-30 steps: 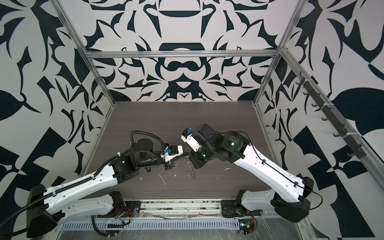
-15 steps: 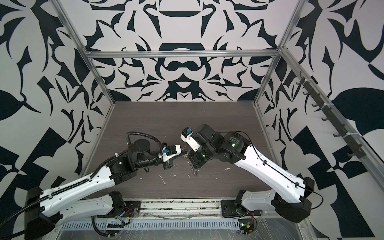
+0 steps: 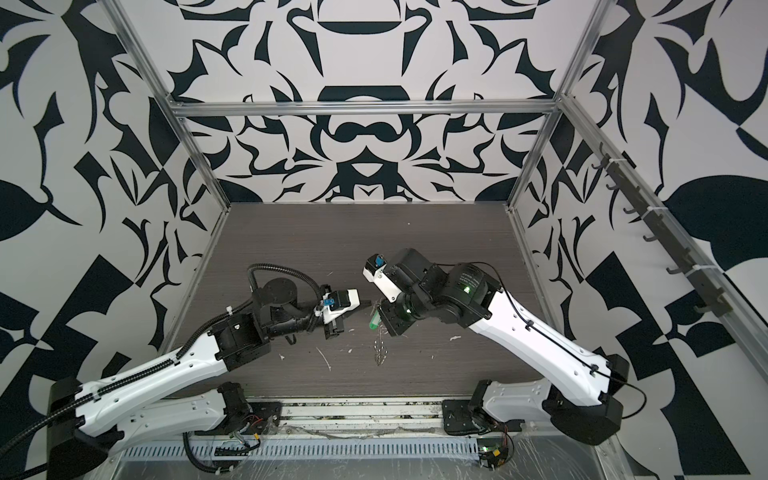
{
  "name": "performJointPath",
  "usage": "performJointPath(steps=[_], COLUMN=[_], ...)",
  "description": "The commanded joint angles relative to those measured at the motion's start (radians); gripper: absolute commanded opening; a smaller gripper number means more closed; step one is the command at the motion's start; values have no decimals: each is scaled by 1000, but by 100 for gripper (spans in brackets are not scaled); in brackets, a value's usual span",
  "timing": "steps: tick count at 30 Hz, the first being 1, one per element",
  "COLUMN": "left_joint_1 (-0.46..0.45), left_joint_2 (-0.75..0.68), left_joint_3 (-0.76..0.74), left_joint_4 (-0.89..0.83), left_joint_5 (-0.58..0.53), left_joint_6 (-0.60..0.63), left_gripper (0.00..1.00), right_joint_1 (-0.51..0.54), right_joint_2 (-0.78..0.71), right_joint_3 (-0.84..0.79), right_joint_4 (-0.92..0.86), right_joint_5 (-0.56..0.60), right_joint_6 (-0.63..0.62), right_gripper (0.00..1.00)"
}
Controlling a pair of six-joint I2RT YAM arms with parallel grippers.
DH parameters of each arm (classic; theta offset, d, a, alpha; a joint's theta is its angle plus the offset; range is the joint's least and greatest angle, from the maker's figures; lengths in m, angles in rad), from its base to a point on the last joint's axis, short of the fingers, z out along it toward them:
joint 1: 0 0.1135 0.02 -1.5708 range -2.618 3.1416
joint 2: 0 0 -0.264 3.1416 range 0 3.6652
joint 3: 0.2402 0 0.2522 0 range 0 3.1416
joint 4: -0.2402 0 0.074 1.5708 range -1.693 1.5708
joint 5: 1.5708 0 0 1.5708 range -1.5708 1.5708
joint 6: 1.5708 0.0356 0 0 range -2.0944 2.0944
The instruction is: Remove the keys from the keyring
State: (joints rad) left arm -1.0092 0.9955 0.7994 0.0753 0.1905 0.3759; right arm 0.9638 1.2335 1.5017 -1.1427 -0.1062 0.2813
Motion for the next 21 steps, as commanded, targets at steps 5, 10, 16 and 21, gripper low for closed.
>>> performJointPath(steps=[5, 10, 16, 21], left_joint_1=[1, 1, 2, 1], left_joint_2=[-26, -27, -17, -14], left_joint_3=[-14, -9, 6, 5], left_joint_4=[-37, -20, -4, 26], left_joint_5=[15, 22, 38, 21], left_joint_6=[17, 23, 26, 6], left_gripper=[24, 30, 33, 40], right_joint_1=[0, 0, 0, 0], right_joint_2=[-14, -2, 9, 14], right_joint_3=[56, 66, 86, 97], right_joint_4=[12, 4, -2, -11], right_joint_5=[11, 3, -4, -29], right_joint_6=[-10, -14, -28, -68], right_gripper=[0, 0, 0, 0])
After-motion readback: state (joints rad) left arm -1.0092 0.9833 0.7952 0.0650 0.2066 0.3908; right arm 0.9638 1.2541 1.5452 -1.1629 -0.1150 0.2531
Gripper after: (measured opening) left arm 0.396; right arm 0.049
